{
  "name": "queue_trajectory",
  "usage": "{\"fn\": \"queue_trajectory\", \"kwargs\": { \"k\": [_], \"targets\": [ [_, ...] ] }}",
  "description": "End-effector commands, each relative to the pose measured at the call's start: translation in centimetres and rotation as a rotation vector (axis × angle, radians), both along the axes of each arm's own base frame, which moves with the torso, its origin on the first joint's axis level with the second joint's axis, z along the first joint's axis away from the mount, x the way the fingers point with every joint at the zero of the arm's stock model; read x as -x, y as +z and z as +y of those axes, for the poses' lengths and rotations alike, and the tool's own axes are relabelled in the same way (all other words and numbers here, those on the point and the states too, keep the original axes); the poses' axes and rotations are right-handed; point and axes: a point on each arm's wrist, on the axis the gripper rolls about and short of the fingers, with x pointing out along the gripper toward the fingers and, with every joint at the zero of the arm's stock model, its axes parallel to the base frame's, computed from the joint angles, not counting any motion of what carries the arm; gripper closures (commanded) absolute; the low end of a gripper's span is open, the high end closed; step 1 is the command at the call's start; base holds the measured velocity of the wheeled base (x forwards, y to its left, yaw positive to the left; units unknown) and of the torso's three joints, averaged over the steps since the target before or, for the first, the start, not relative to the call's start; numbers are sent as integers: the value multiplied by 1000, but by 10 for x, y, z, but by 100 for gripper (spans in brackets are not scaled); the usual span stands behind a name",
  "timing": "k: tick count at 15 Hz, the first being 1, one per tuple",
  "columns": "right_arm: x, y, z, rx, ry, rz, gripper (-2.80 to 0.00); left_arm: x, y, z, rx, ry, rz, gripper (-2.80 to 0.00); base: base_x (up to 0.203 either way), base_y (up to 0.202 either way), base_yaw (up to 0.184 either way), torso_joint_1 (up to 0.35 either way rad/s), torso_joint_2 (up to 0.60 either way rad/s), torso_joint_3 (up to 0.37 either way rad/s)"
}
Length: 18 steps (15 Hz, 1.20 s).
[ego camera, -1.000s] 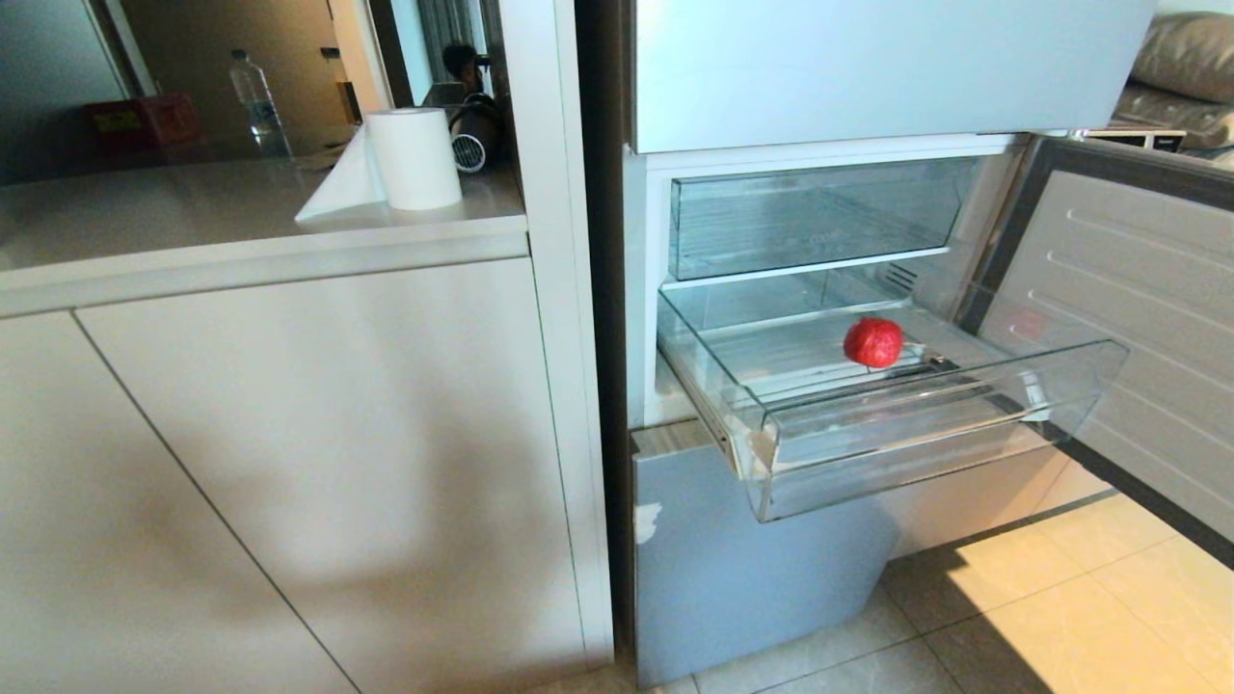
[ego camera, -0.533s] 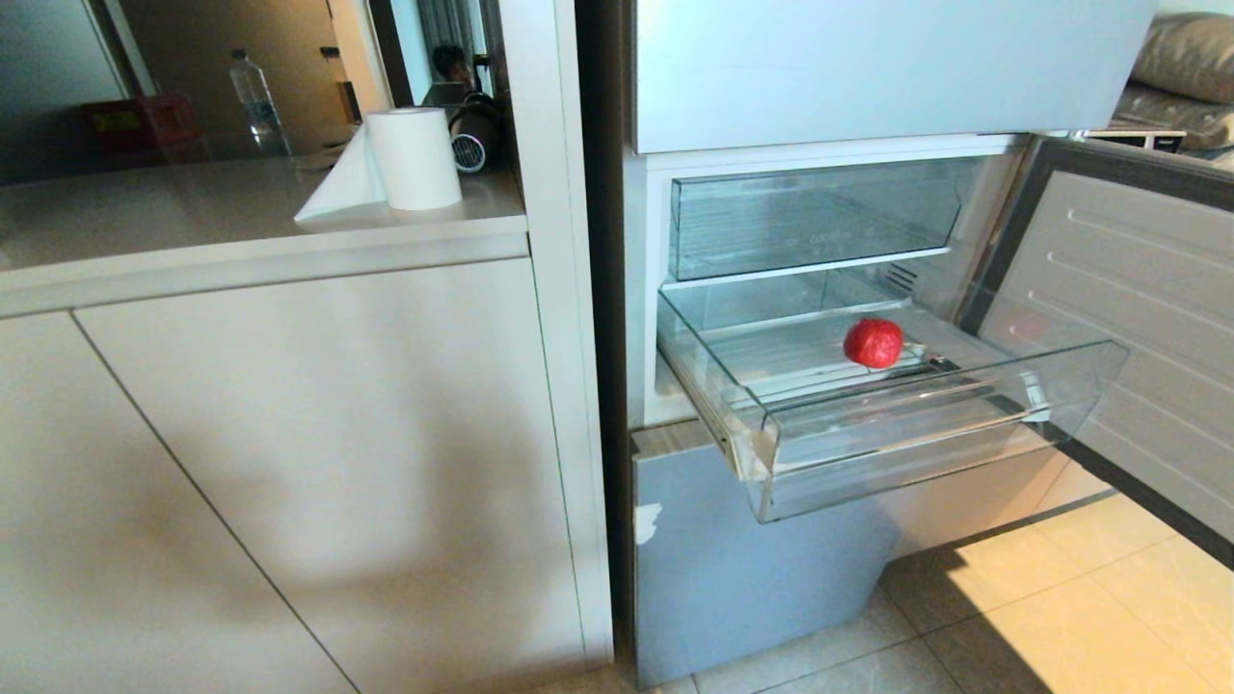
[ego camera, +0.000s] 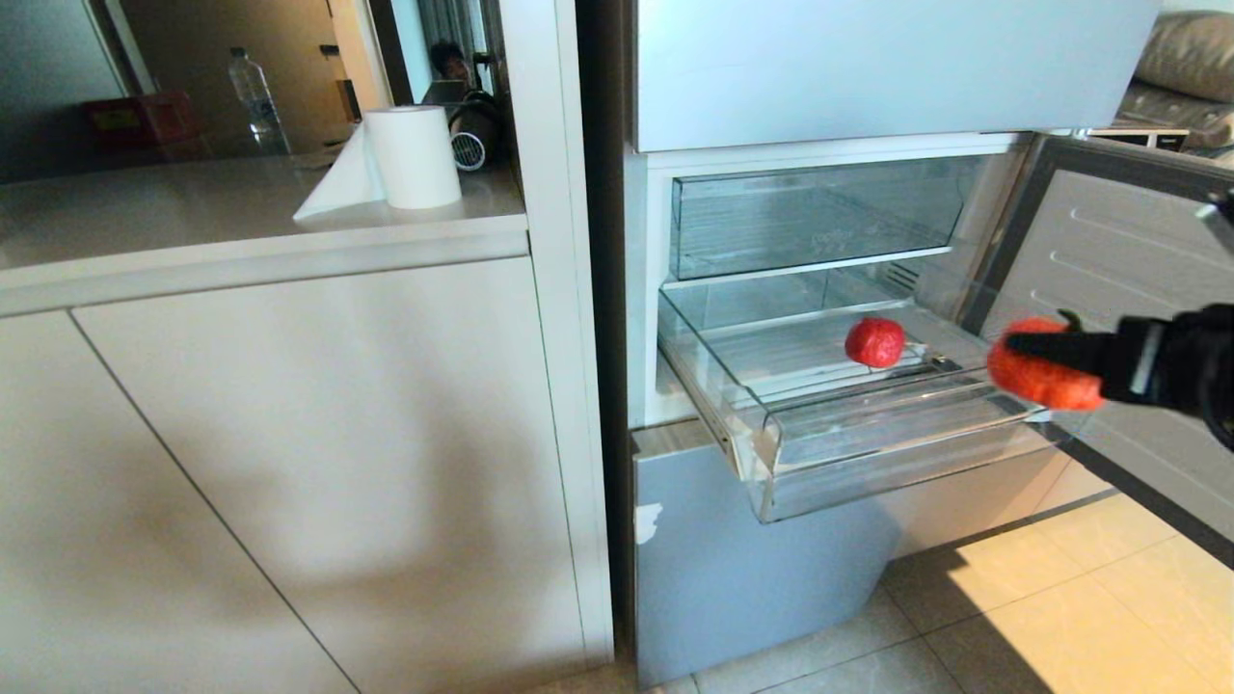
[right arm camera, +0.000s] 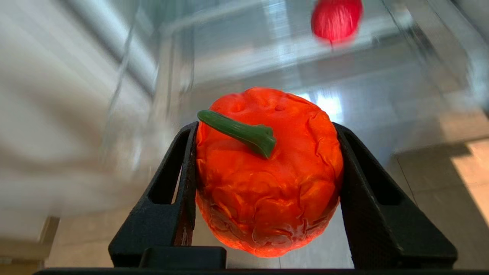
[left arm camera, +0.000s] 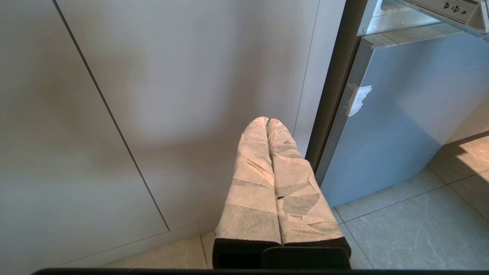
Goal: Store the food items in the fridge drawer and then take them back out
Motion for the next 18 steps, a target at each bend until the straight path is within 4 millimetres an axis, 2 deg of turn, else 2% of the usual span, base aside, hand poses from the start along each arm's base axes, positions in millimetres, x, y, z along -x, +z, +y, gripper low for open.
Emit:
{"fn": "queue_trajectory", "kwargs": {
  "k": [1, 3, 8, 11, 14, 15, 18],
  "targets": [
    [-90, -32, 7, 2, 8, 108, 0, 0, 0, 0, 0, 0, 0, 0, 0, 0, 0, 0, 0, 0],
    [-130, -32, 19, 3, 27, 76, 0, 0, 0, 0, 0, 2, 0, 0, 0, 0, 0, 0, 0, 0],
    [-193, -59, 49, 7, 82, 63, 0, 0, 0, 0, 0, 1, 2, 0, 0, 0, 0, 0, 0, 0],
    [-215, -74, 62, 12, 91, 71, 0, 0, 0, 0, 0, 0, 0, 0, 0, 0, 0, 0, 0, 0],
    [-226, -90, 69, 14, 93, 90, 0, 0, 0, 0, 0, 1, 1, 0, 0, 0, 0, 0, 0, 0],
    [-228, -90, 69, 14, 90, 85, -280, 0, 0, 0, 0, 0, 1, 0, 0, 0, 0, 0, 0, 0],
    [-228, -85, 70, 14, 90, 69, -280, 0, 0, 0, 0, 1, 1, 0, 0, 0, 0, 0, 0, 0]
  ]
}}
